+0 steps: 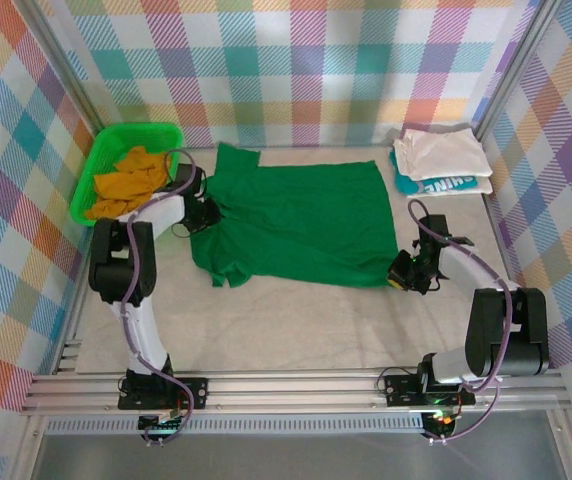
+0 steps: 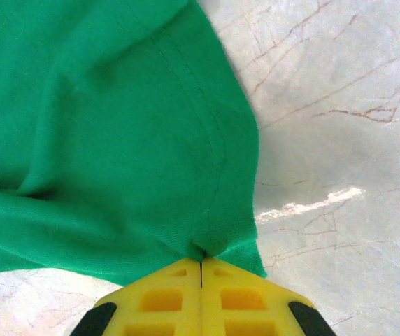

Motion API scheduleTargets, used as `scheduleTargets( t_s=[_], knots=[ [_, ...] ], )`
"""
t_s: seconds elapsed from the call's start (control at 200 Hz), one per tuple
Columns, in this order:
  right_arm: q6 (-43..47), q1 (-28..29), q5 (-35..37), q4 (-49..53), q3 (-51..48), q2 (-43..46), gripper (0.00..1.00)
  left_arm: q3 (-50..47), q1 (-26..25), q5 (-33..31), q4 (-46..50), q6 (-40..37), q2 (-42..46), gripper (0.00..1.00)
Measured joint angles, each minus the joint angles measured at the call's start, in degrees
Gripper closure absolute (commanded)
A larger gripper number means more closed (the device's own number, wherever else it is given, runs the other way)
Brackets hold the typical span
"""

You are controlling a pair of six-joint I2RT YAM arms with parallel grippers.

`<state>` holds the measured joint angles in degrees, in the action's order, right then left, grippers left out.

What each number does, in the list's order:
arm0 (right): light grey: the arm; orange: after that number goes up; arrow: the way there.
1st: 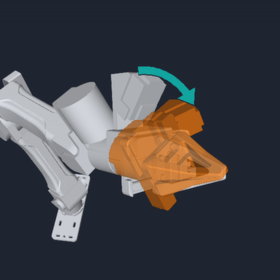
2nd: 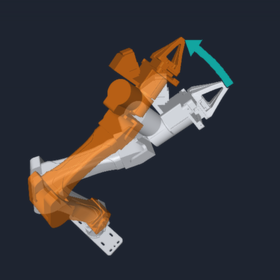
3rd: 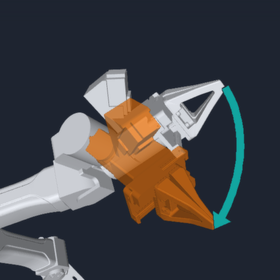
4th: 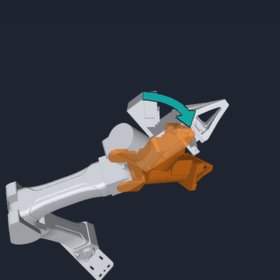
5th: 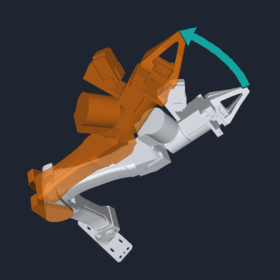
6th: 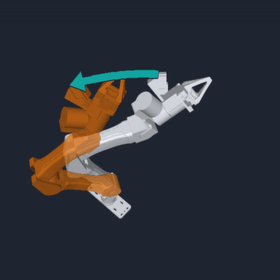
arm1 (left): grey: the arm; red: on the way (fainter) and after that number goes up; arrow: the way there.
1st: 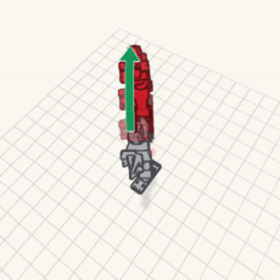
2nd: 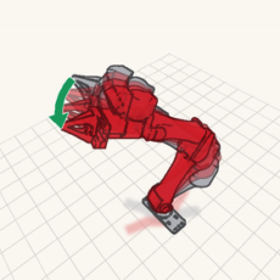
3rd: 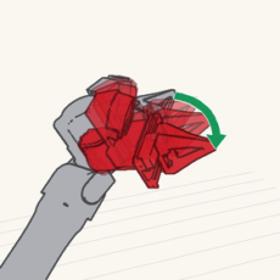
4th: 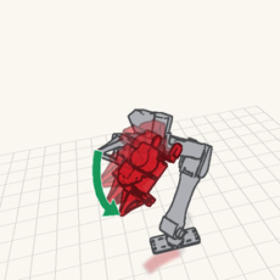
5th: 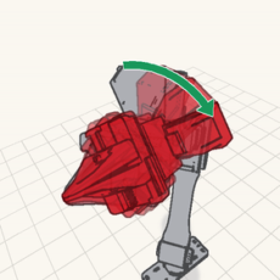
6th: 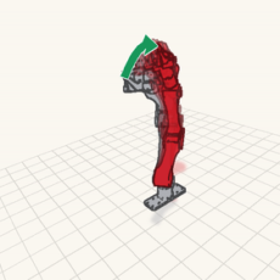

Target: Fold and stack the t-shirts

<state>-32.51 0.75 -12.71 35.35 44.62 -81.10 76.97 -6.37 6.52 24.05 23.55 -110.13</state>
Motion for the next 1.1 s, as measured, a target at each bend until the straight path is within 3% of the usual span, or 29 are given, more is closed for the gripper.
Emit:
scheduleTargets(
  t_s=[0.125,0.305,0.45,0.625,0.815,1.1],
  knots=[
    [0.0,0.0,-0.1,-0.2,0.1,-0.5,1.00,-9.4,-2.1,-2.3,0.0,0.5,14.6,0.67],
    [0.2,0.0,-0.5,-0.4,0.1,-1.6,1.00,-25.9,-10.7,-8.3,2.2,6.0,41.5,0.64],
    [0.2,0.0,-0.9,-0.8,0.1,-1.7,1.00,-37.3,-15.5,-9.2,6.5,11.7,53.0,0.69],
    [0.2,0.0,-1.8,-1.4,0.1,-1.7,1.00,-46.3,-20.3,-7.6,7.1,15.3,54.4,0.62],
    [0.2,0.0,-2.0,-1.5,0.1,-1.6,1.00,-48.0,-21.3,-7.7,0.4,15.0,49.8,0.52],
    [-0.1,0.0,-3.5,-2.7,0.0,-1.1,1.00,-47.5,-21.4,-9.4,-12.4,11.8,40.9,0.54]
  ],
)
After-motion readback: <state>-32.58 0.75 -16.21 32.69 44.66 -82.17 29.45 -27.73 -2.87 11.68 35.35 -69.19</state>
